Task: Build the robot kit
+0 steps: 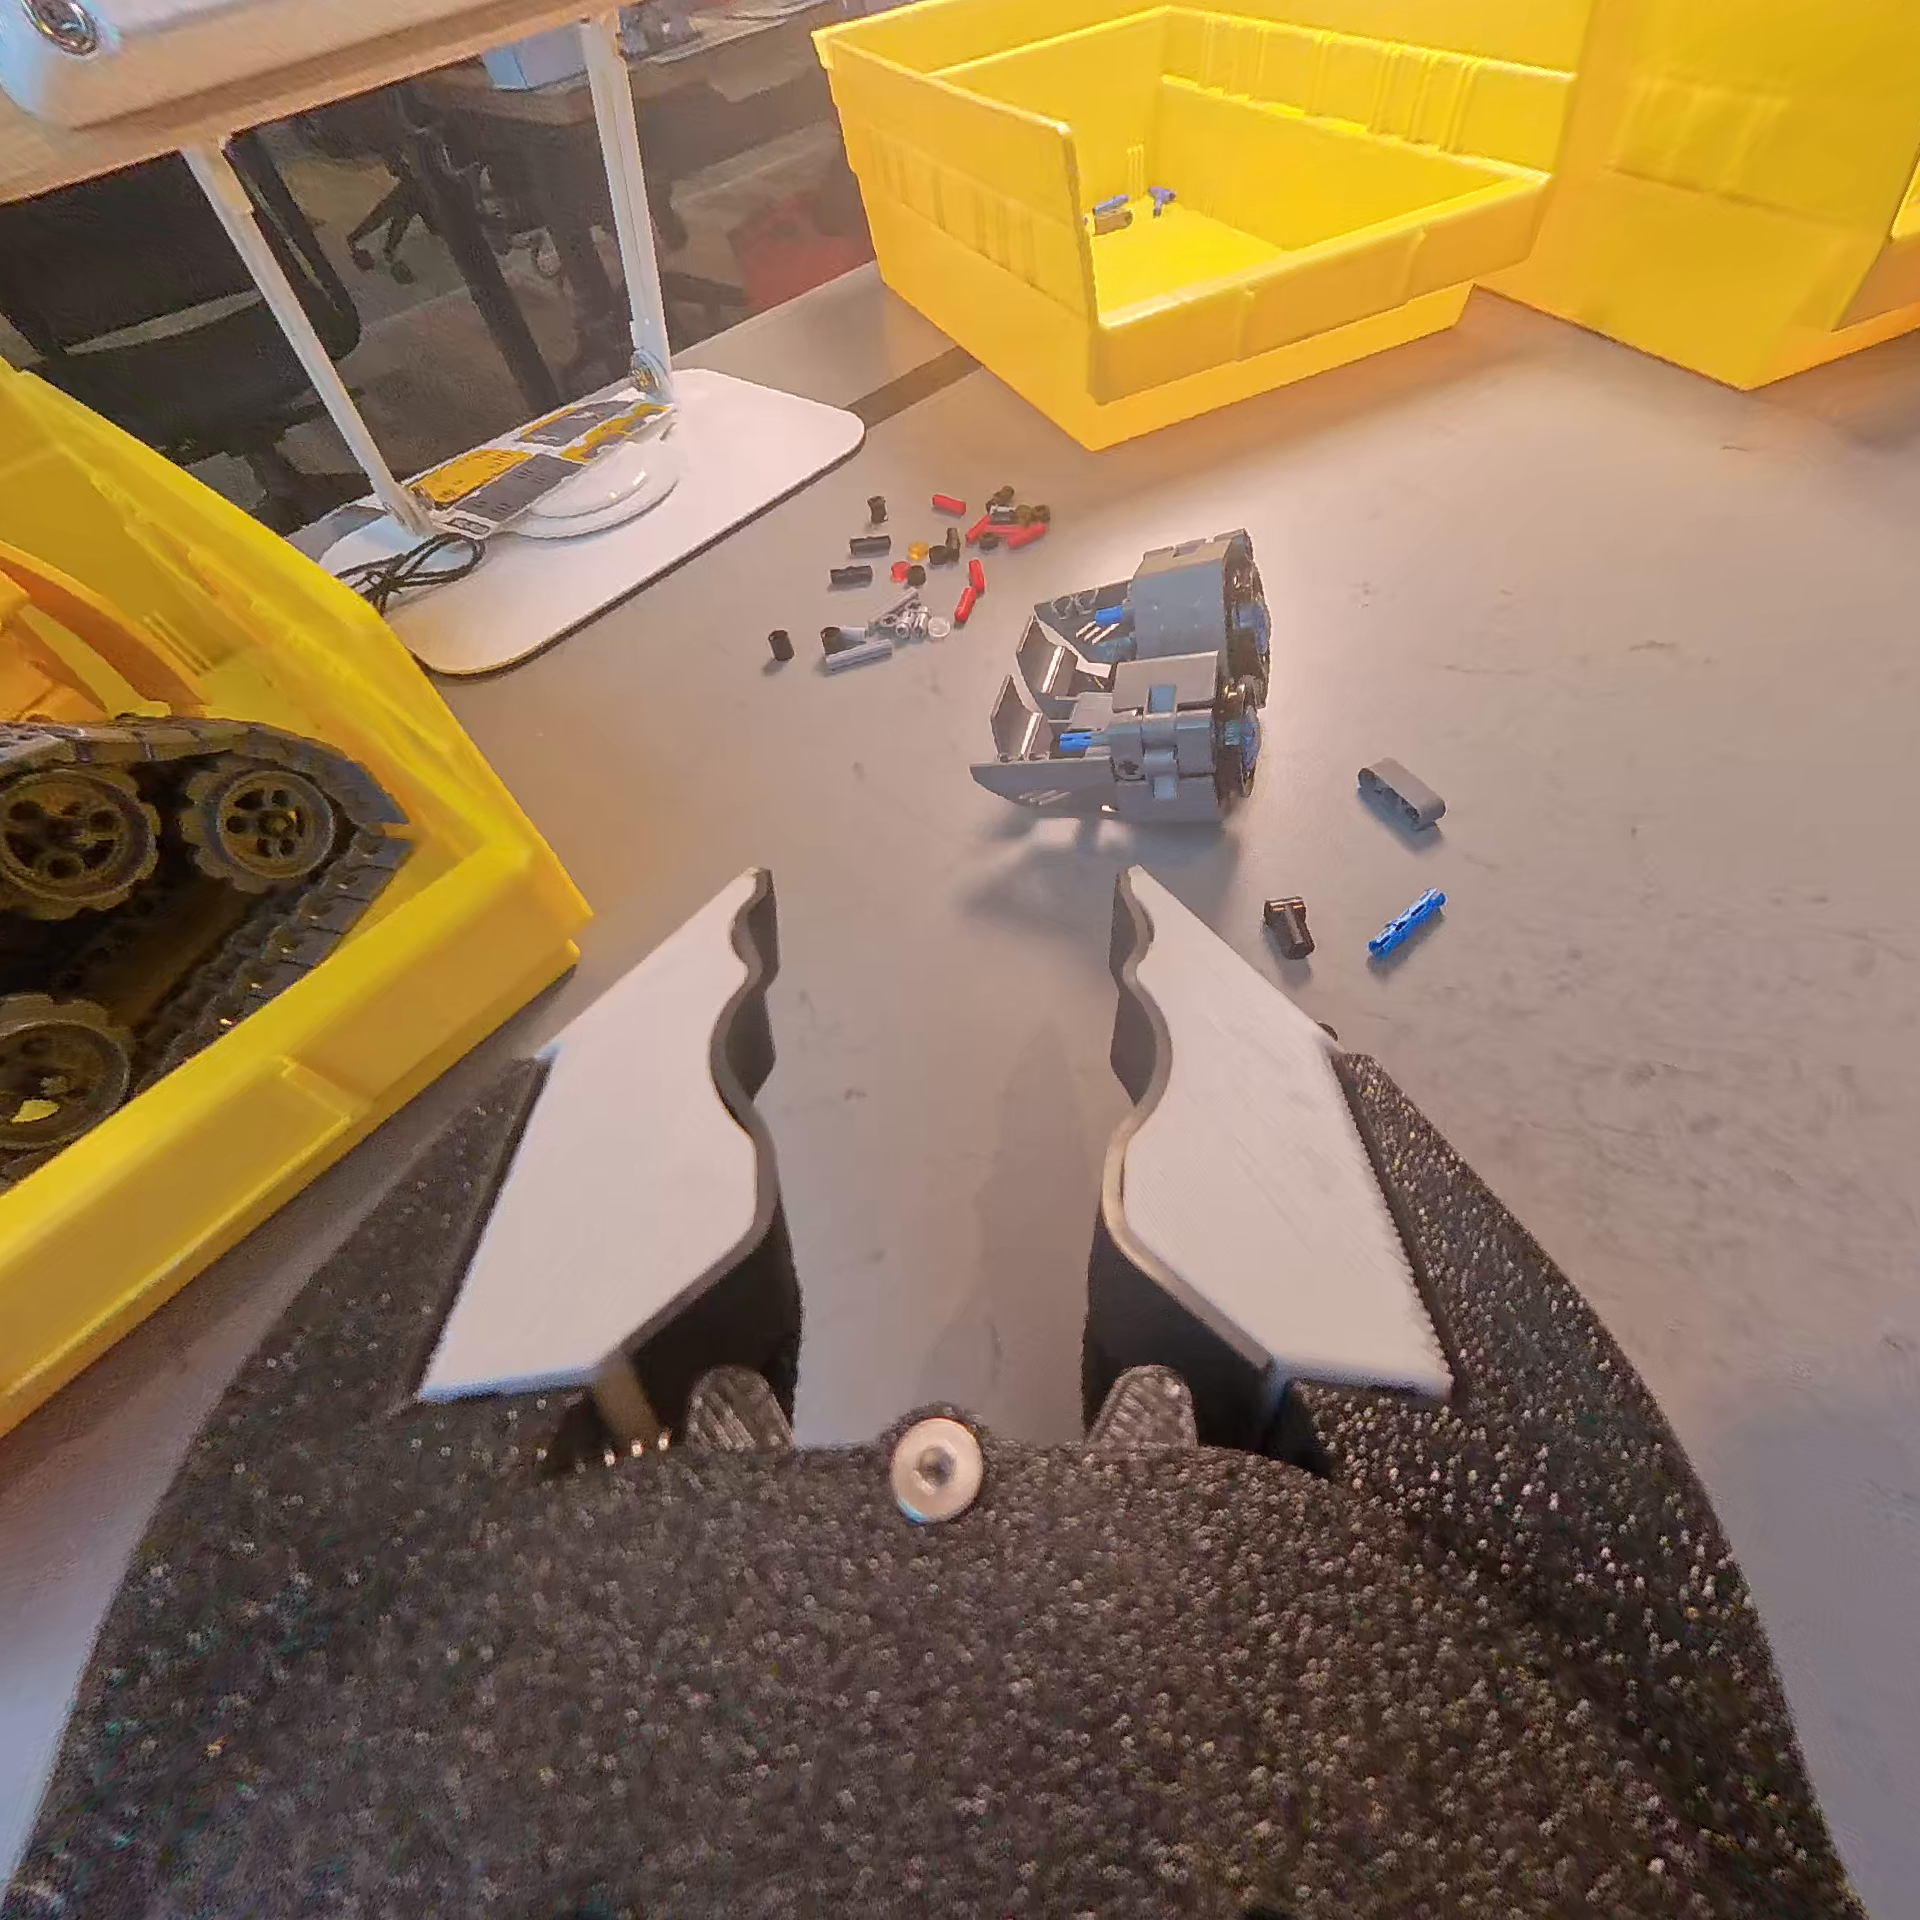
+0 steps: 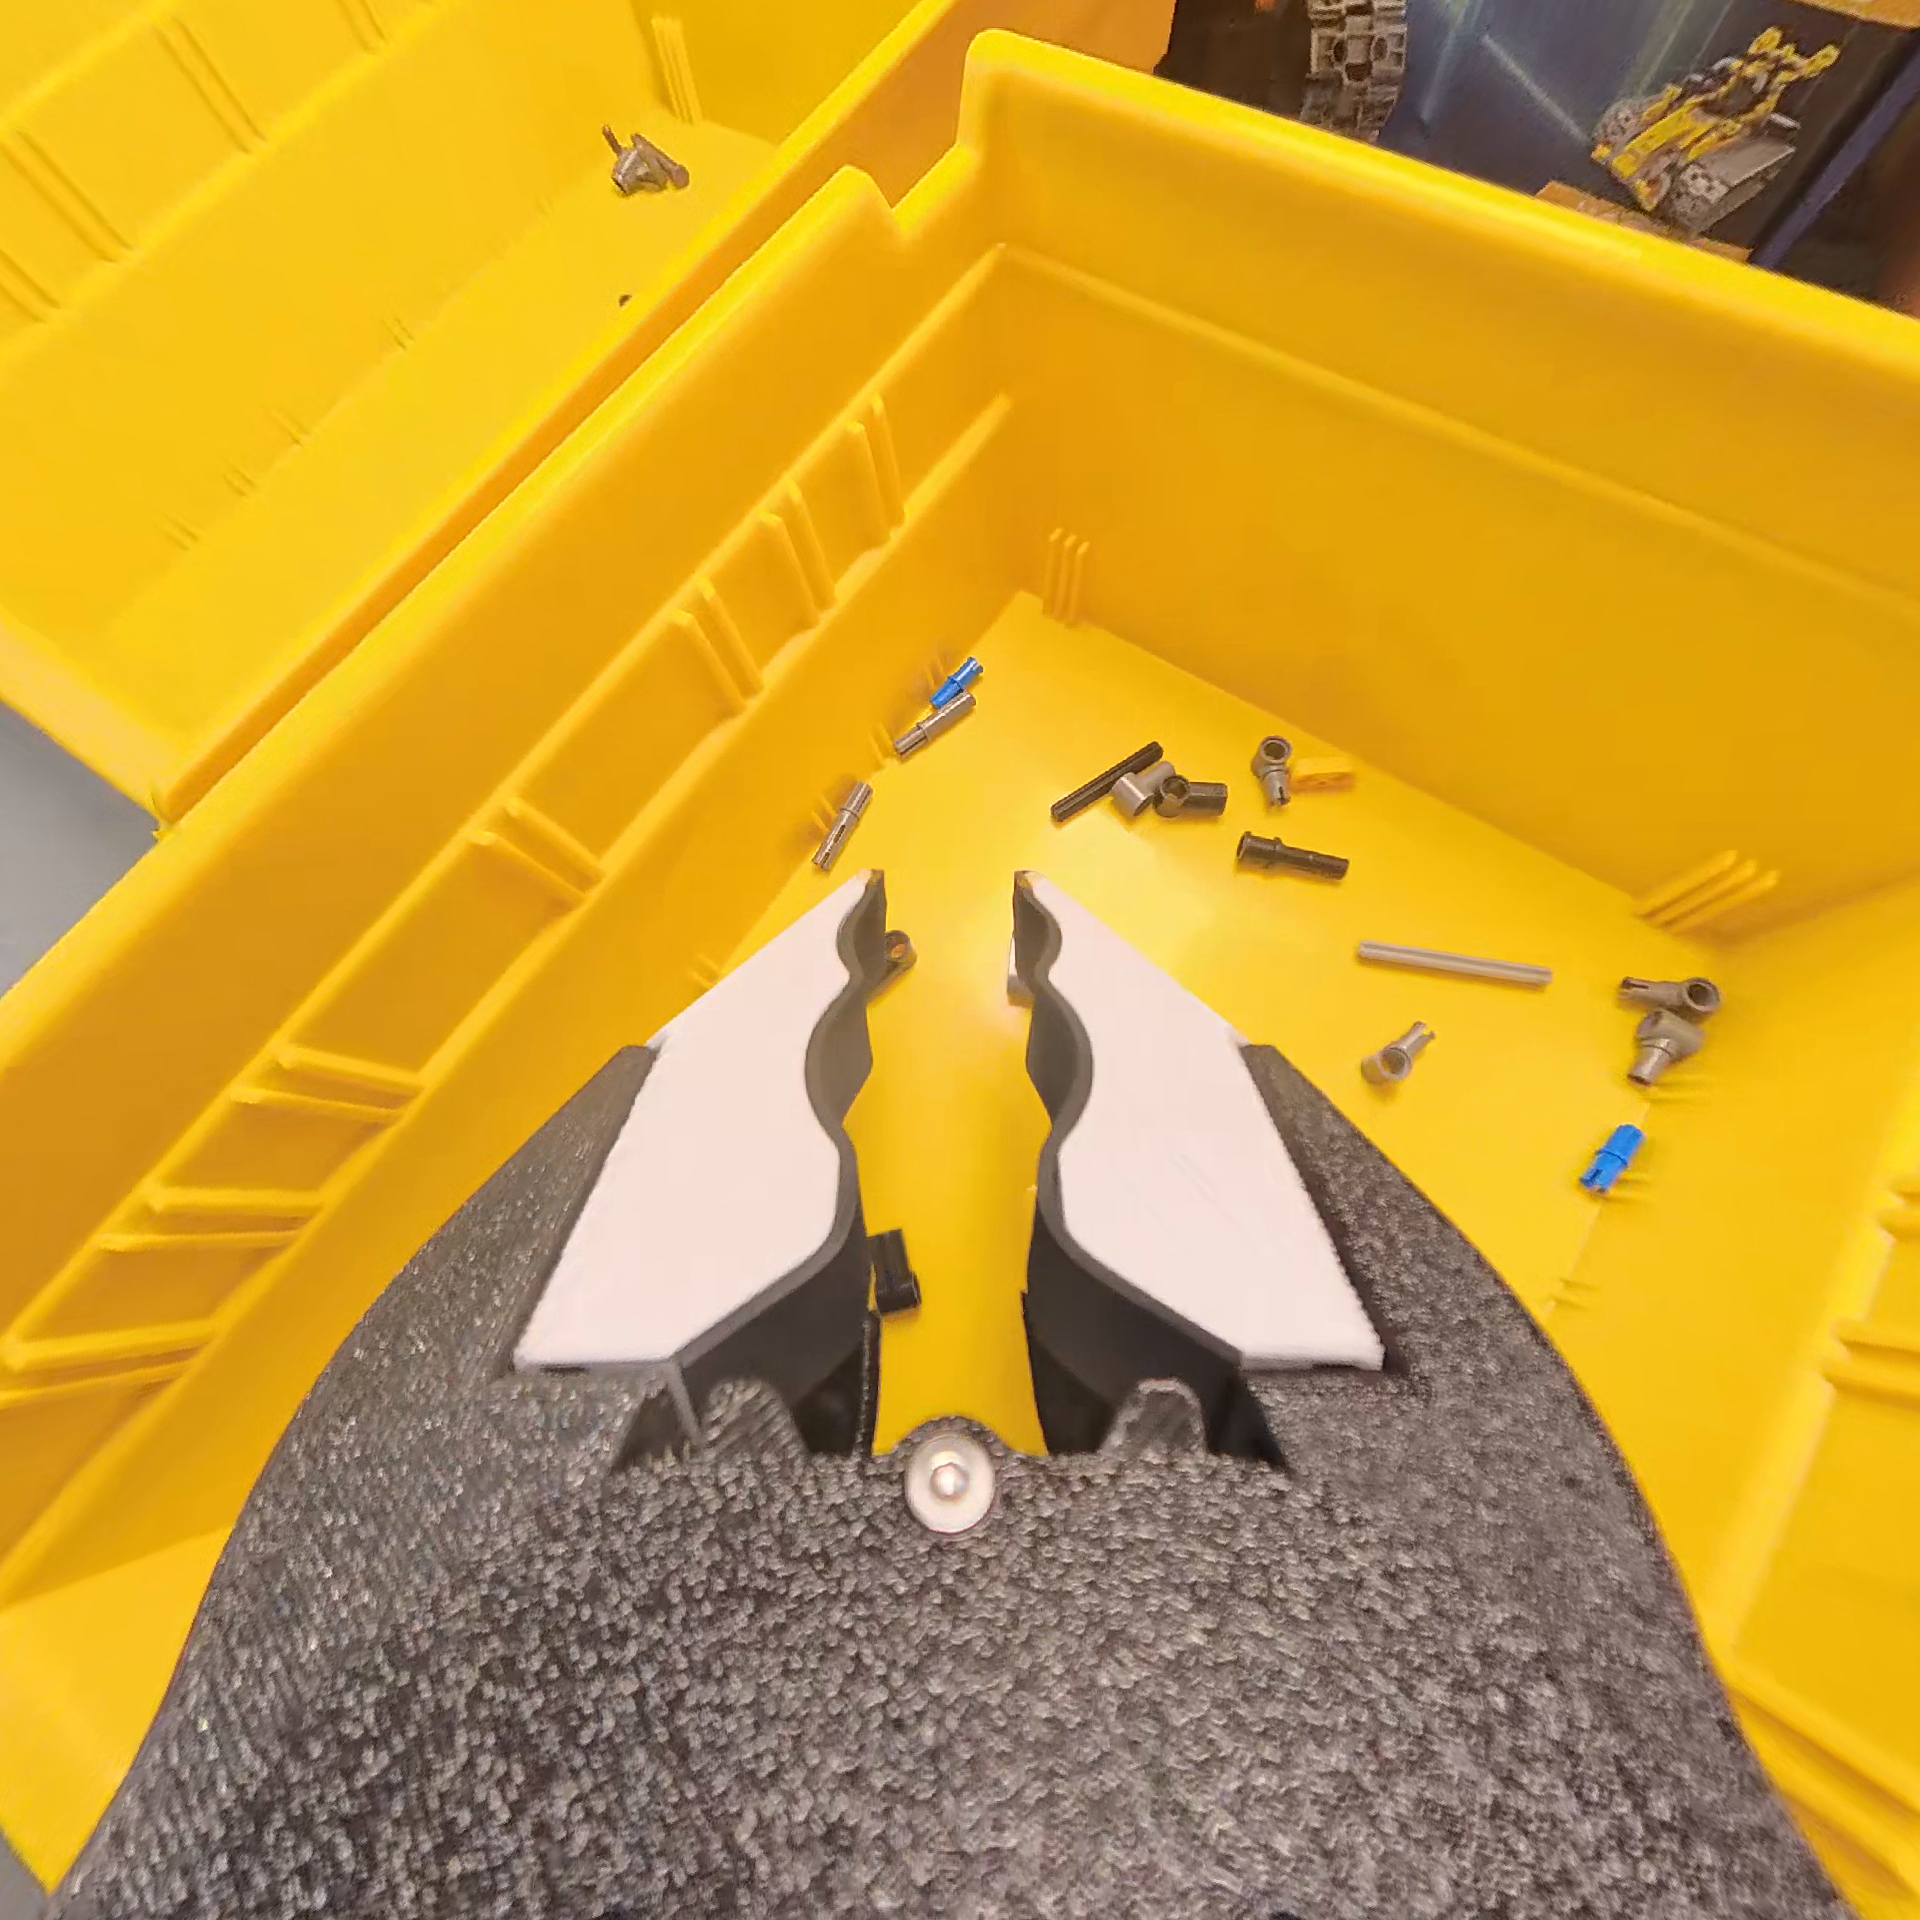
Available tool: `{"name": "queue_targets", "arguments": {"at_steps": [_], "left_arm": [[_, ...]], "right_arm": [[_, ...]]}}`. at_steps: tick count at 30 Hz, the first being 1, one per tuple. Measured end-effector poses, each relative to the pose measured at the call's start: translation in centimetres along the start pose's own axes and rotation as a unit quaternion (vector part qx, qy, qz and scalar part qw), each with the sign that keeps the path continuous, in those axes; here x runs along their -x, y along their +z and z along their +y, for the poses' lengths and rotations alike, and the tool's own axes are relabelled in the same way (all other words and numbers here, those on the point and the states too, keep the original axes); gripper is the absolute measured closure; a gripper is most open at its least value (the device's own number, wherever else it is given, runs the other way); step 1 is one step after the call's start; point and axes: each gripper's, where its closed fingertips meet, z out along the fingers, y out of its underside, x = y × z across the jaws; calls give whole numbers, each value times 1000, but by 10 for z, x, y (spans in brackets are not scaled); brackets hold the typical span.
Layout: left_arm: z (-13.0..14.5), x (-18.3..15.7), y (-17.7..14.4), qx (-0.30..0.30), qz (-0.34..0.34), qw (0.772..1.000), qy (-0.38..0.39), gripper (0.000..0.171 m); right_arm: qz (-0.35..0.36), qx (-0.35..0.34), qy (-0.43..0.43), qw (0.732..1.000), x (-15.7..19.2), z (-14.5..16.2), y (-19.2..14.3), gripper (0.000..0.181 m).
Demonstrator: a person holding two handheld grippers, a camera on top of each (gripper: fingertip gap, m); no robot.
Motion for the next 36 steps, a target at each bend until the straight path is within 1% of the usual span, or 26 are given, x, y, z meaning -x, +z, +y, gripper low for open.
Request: {"name": "queue_targets", "arguments": {"at_steps": [4, 8, 12, 16, 18, 20, 22, 25, 28, 30, 31, 33, 34, 36], "left_arm": [[-1, 0, -1, -4, 1, 1000, 1, 107], [-2, 0, -2, -9, 3, 1000, 0, 108], [-3, 1, -4, -13, 5, 1000, -6, 108], [-4, 1, -5, -17, 7, 1000, -12, 108], [-5, 1, -6, -20, 8, 1000, -13, 108], [-5, 1, -6, -22, 9, 1000, -13, 109], [-8, 2, -8, -33, 6, 999, -12, 111], [-19, 10, -17, -64, -13, 998, -11, 116], [-42, 30, -40, -108, -53, 993, -12, 116], [-59, 55, -67, -119, -96, 988, -1, 111], [-69, 73, -86, -124, -126, 984, 3, 112], [-74, 115, -128, -105, -182, 978, -2, 110], [-72, 139, -150, -87, -207, 974, -11, 107], [-63, 182, -192, -57, -247, 967, -27, 108]], "right_arm": [[4, 2, 8, 1000, -3, 5, 0, 159], [10, -4, 5, 1000, -3, 2, -2, 158], [18, -34, 0, 999, 0, -13, -12, 155], [31, -84, -12, 996, 6, -36, -31, 153], [38, -124, -21, 991, 12, -51, -46, 153], [30, -190, -38, 981, 30, -72, -67, 152], [16, -266, -61, 962, 56, -91, -94, 152], [-24, -353, -82, 932, 105, -106, -130, 150], [-66, -395, -113, 909, 158, -103, -151, 148], [-93, -396, -138, 903, 190, -92, -155, 148], [-103, -390, -150, 902, 204, -85, -154, 148], [-127, -376, -170, 902, 228, -69, -149, 148], [-139, -367, -177, 903, 238, -62, -146, 148], [-158, -358, -190, 900, 253, -50, -141, 148]]}}
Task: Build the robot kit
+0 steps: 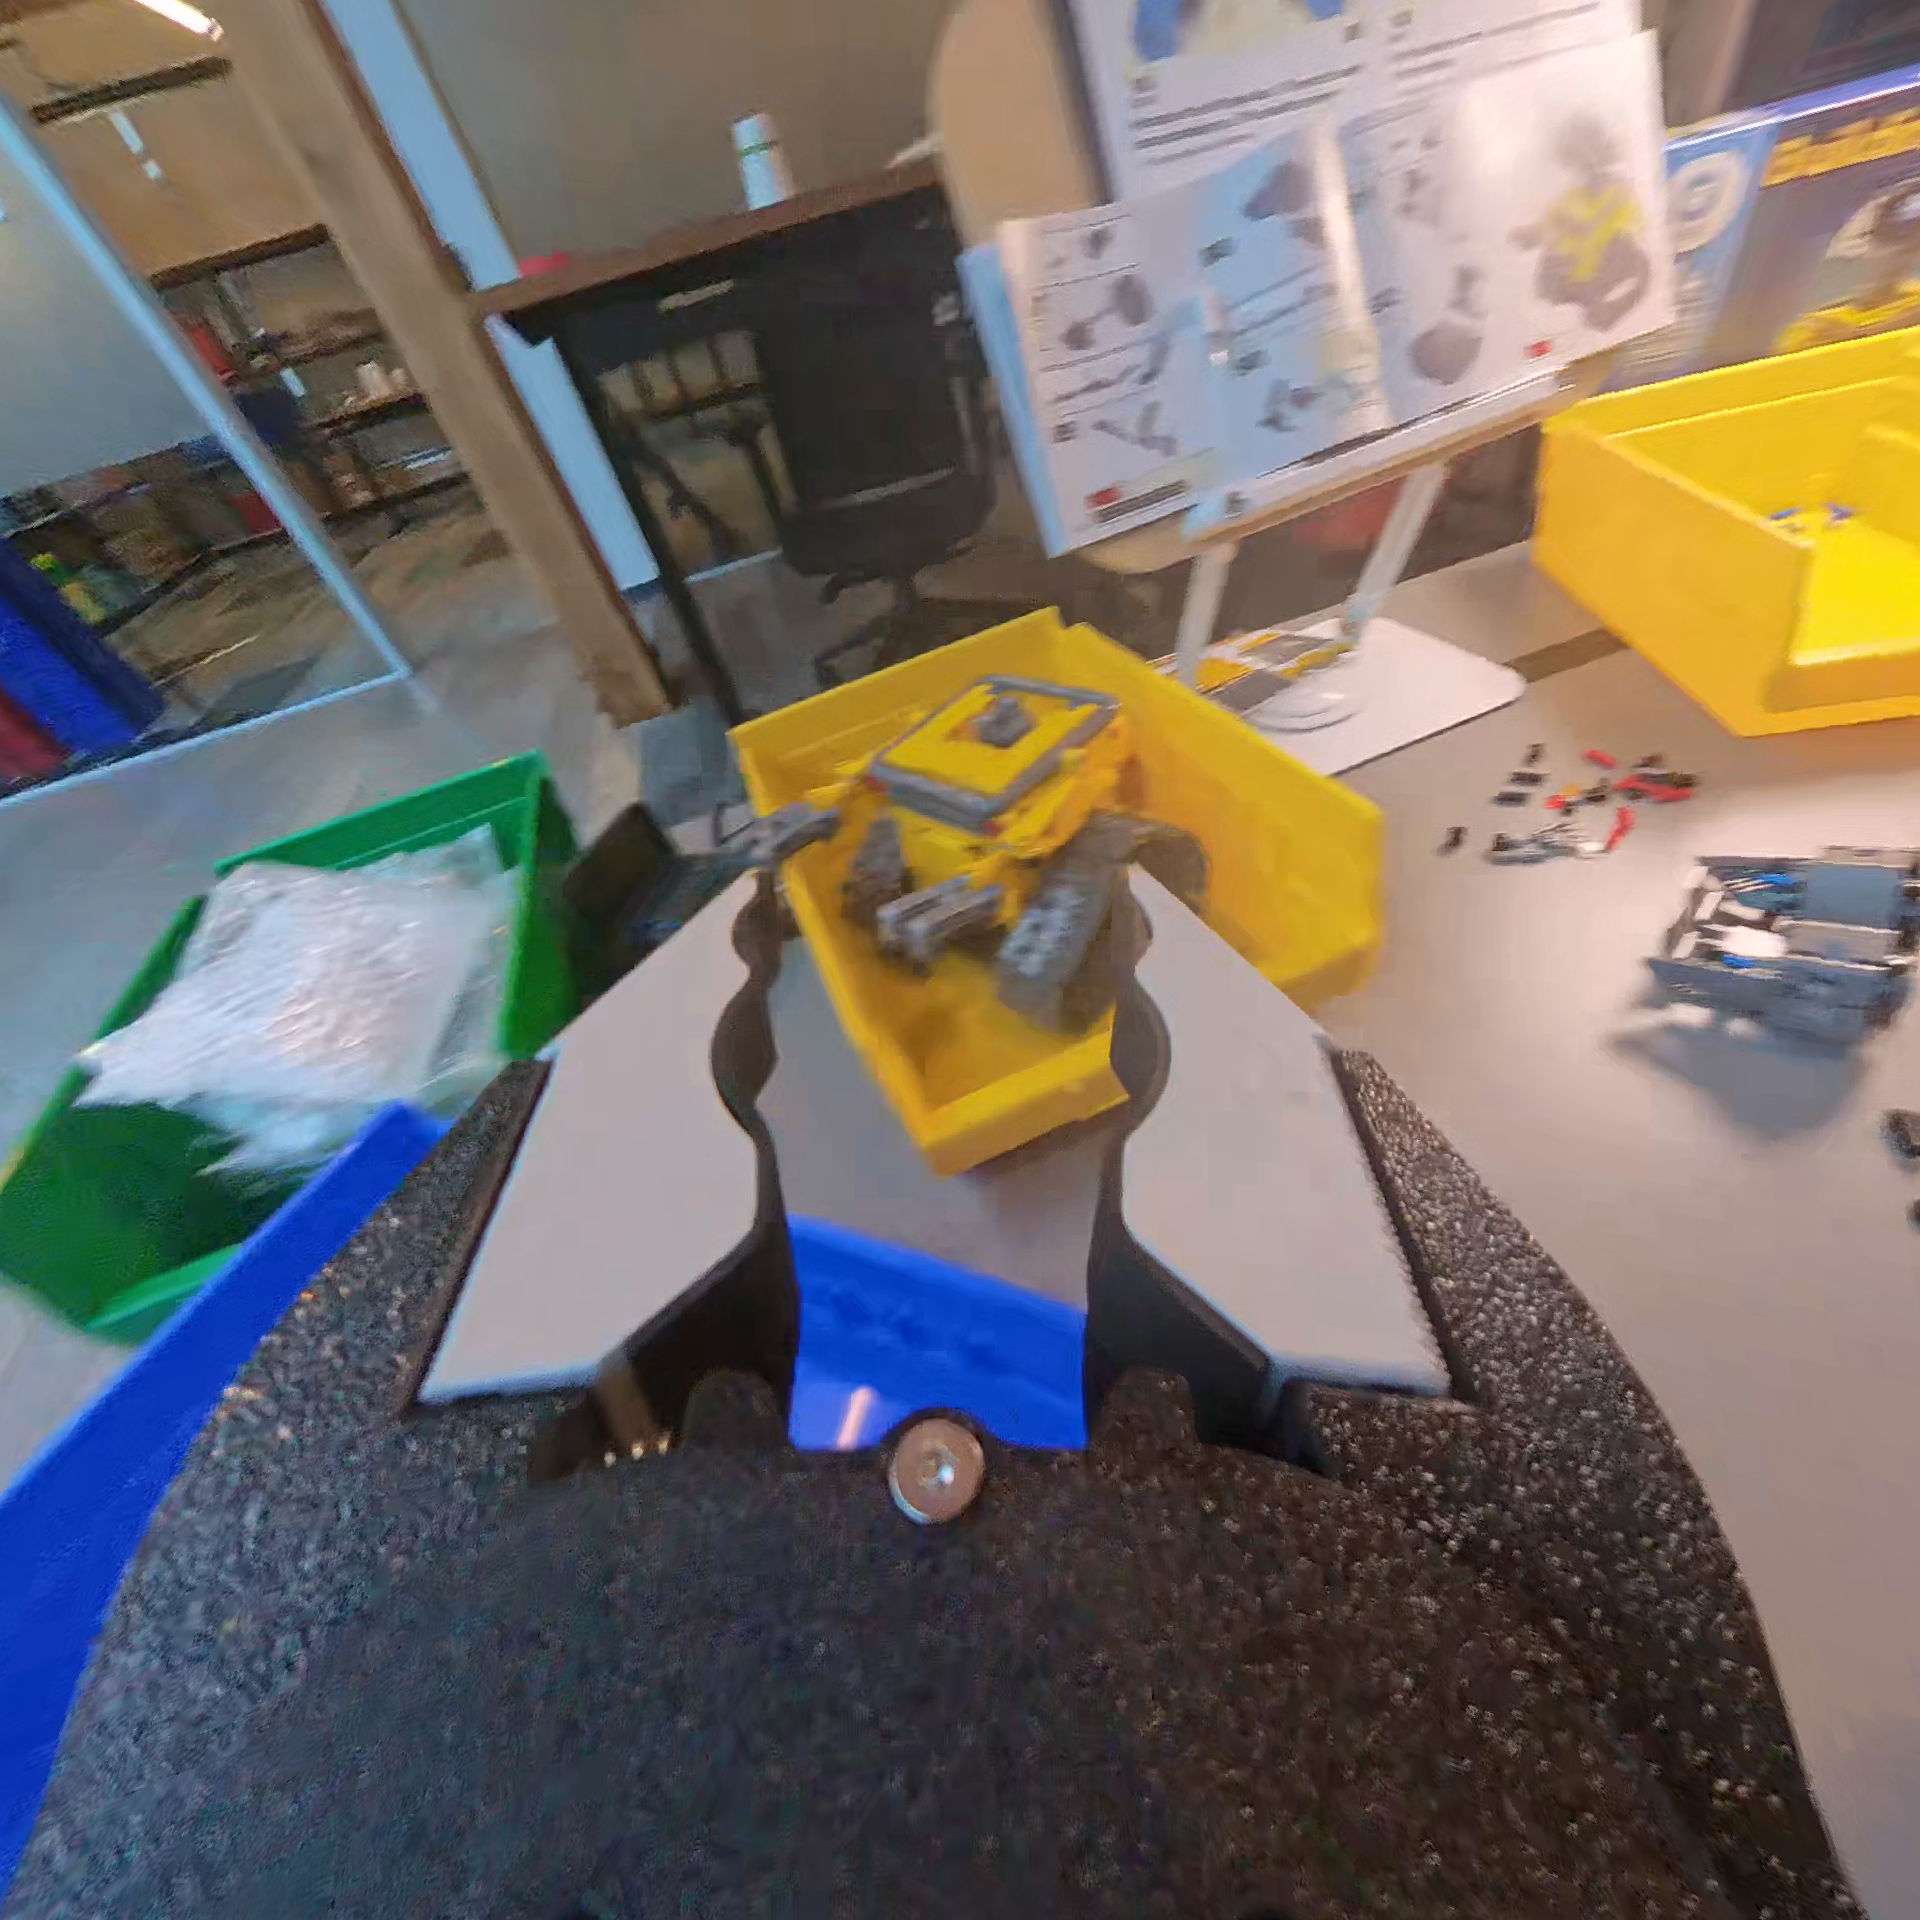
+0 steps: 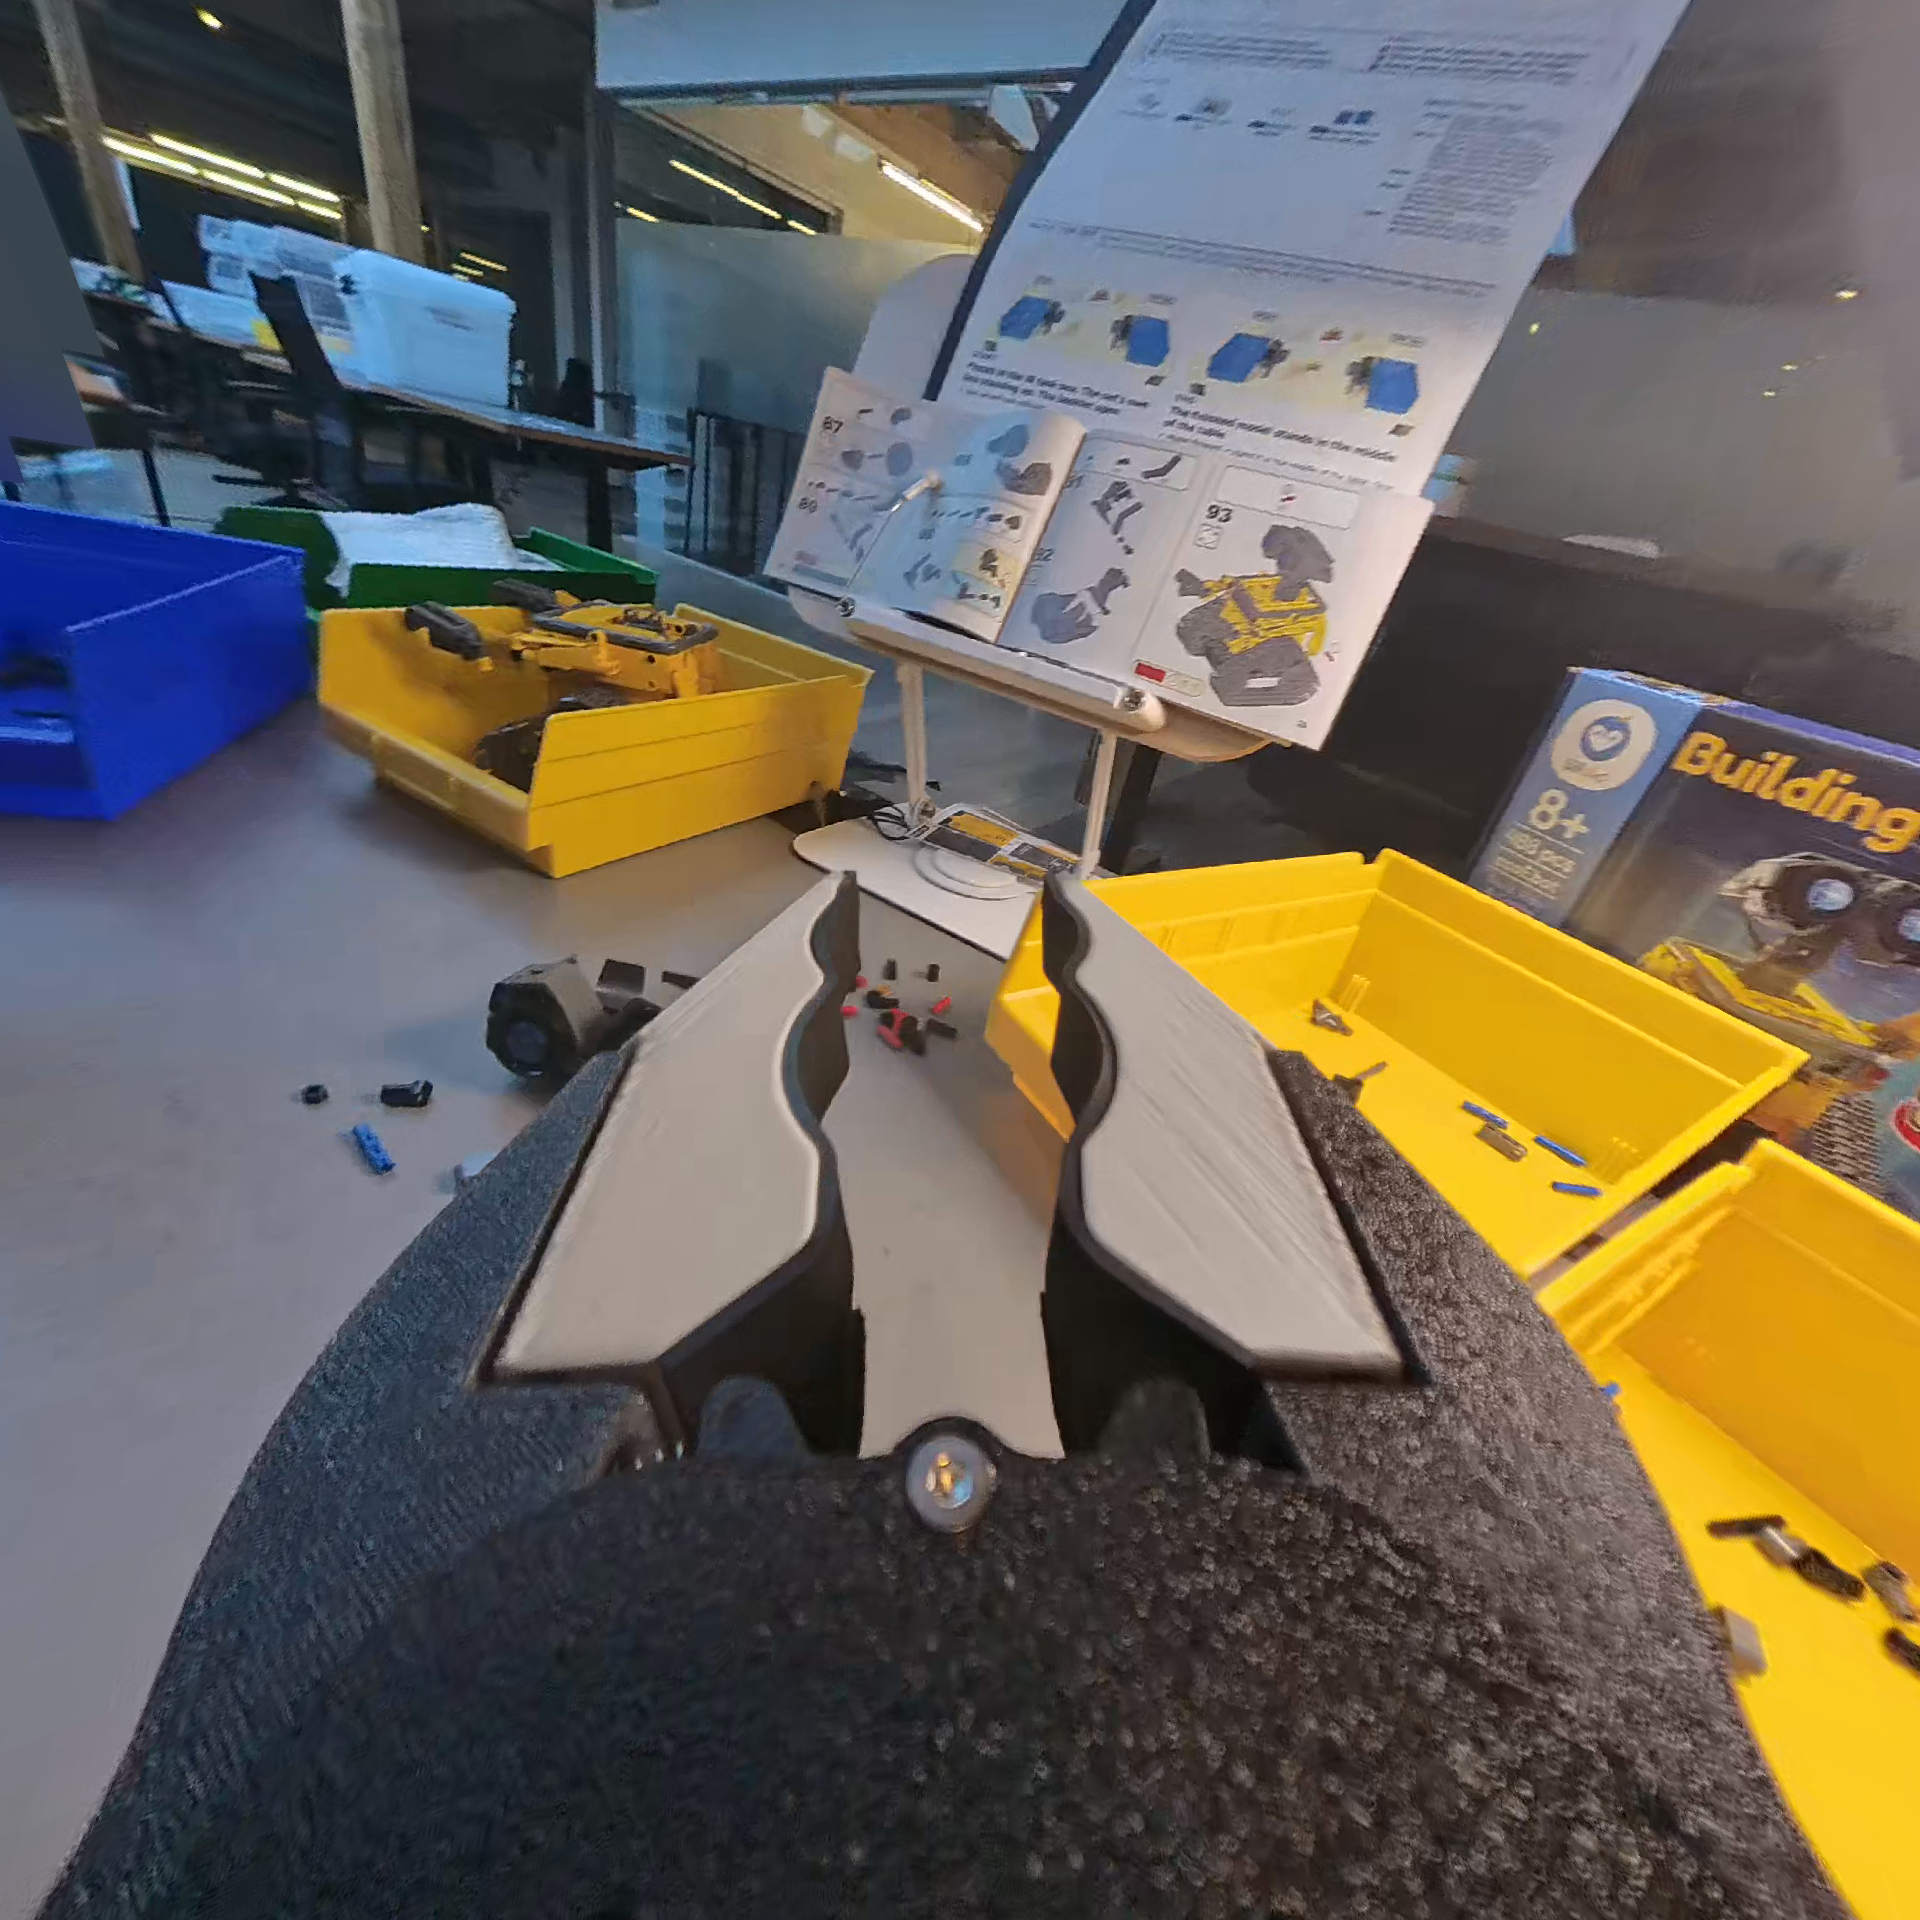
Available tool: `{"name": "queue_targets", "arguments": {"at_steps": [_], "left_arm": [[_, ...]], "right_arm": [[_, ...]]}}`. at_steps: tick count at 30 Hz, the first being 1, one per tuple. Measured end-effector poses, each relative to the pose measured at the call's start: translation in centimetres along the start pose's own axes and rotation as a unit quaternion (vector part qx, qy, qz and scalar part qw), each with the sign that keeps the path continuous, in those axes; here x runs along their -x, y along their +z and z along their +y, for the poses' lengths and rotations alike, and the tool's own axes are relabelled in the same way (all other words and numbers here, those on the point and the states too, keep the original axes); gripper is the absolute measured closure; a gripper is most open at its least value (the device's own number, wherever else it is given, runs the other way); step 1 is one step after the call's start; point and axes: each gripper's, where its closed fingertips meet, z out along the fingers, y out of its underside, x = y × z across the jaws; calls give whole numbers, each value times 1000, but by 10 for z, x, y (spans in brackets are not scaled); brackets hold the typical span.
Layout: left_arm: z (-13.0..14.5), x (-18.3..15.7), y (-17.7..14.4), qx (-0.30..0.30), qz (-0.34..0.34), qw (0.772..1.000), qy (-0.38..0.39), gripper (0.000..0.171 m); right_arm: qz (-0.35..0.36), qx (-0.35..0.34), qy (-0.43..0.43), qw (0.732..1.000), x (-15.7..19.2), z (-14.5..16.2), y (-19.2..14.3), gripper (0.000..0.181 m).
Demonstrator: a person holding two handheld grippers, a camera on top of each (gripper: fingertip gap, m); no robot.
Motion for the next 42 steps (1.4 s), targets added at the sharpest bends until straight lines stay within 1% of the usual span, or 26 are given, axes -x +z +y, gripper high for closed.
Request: {"name": "queue_targets", "arguments": {"at_steps": [2, 3, 5, 8, 10, 12, 13, 14, 15, 17, 19, 20, 21, 22, 23, 26, 27, 30, 32, 34, 36, 38, 41, 42], "left_arm": [[12, 49, -15, 43, -31, 999, -10, 107], [20, 68, -20, 64, -40, 997, -16, 107], [42, 97, -28, 117, -46, 992, -27, 107], [86, 118, -33, 213, -41, 976, -22, 107], [116, 119, -34, 276, -19, 961, -18, 106], [141, 108, -33, 329, 22, 944, -16, 107], [150, 95, -33, 351, 61, 934, -17, 106], [157, 75, -35, 368, 114, 922, -23, 104], [161, 53, -38, 384, 170, 907, -34, 102], [168, 4, -52, 416, 277, 865, -48, 95], [182, -28, -65, 454, 331, 827, -9, 95], [191, -39, -70, 470, 346, 812, 18, 102], [199, -47, -75, 484, 356, 798, 43, 115], [206, -51, -76, 494, 355, 791, 67, 132], [211, -50, -74, 498, 341, 792, 89, 144], [205, -47, -80, 497, 338, 791, 113, 147], [198, -45, -82, 490, 334, 797, 108, 148], [171, -34, -82, 454, 320, 828, 76, 149], [167, -32, -82, 450, 313, 833, 78, 149], [176, -36, -79, 463, 309, 826, 89, 149], [194, -42, -76, 481, 304, 815, 108, 149], [208, -48, -70, 492, 296, 810, 123, 148], [206, -53, -59, 477, 279, 825, 119, 148], [207, -53, -57, 475, 275, 826, 126, 148]], "right_arm": [[-8, 2, -15, 1000, 9, 7, 2, 148], [-13, 2, -18, 1000, 12, 9, 4, 148], [-20, 3, -13, 1000, 15, 12, 6, 148], [-22, 6, -8, 1000, 16, 16, 8, 148], [-24, 10, -3, 1000, 17, 20, 9, 148], [-25, 14, -3, 1000, 18, 24, 10, 148], [-25, 18, -6, 999, 18, 26, 11, 148], [-24, 23, -9, 999, 19, 28, 11, 148], [-23, 26, -13, 999, 19, 30, 12, 148], [-22, 33, -19, 999, 19, 33, 13, 148], [-20, 39, -23, 999, 19, 37, 14, 148], [-19, 42, -24, 999, 19, 39, 14, 148], [-18, 46, -24, 999, 18, 42, 14, 148], [-17, 47, -24, 998, 17, 43, 14, 148], [-16, 49, -23, 998, 17, 44, 15, 148], [-20, 55, -18, 998, 18, 48, 16, 148], [-21, 58, -19, 998, 18, 49, 17, 148], [-25, 65, -32, 997, 22, 54, 18, 148], [-31, 68, -35, 997, 25, 57, 19, 148], [-40, 71, -31, 996, 29, 60, 20, 148], [-47, 77, -29, 995, 32, 64, 21, 148], [-56, 88, -21, 994, 35, 71, 21, 148], [-68, 112, -4, 991, 40, 83, 22, 147], [-73, 124, 1, 990, 41, 88, 23, 146]]}}
